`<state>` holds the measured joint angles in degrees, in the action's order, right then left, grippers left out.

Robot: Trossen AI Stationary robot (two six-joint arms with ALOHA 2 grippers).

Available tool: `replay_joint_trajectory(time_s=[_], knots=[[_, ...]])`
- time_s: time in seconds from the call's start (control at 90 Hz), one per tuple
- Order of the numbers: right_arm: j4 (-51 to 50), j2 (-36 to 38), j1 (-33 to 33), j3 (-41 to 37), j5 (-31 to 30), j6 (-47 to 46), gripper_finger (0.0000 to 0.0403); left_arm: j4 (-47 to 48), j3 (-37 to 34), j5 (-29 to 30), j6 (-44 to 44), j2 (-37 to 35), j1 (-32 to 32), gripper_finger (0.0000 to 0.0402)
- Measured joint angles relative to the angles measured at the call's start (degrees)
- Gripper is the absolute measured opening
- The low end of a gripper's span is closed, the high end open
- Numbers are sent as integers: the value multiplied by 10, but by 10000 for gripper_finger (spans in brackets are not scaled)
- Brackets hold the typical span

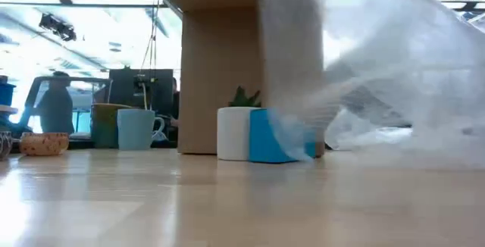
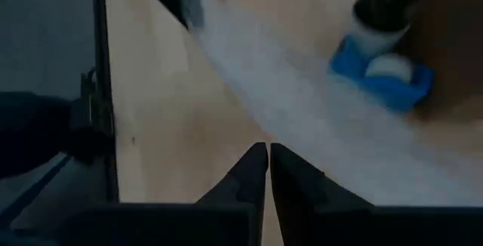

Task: Wrap mug
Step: Prepare the bubble wrap on the table

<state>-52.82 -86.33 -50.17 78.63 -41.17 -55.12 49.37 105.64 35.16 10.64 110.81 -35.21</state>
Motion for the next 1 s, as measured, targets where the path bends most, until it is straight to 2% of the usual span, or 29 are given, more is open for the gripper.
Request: replay_joint_trajectory(time_s=[0.2, 0.378, 0.533, 0.711, 0.922, 1.0], knots=[[0, 18, 15, 0, 3, 49, 13, 213, 175, 3, 0, -44, -2, 0], [10, 11, 26, -1, 37, 63, 55, 282, 295, 59, -7, -57, 0, 0], [84, -18, 31, -28, 56, 80, 106, 228, 272, 84, -21, -100, 5, 0], [192, -91, 32, -52, 31, 130, 153, 165, 272, 100, -19, -116, 9, 0], [368, -212, 39, -54, -32, 206, 166, 104, 272, 107, -41, -116, 10, 0], [387, -244, 41, -54, -50, 209, 163, 91, 272, 98, -49, -114, 12, 0]])
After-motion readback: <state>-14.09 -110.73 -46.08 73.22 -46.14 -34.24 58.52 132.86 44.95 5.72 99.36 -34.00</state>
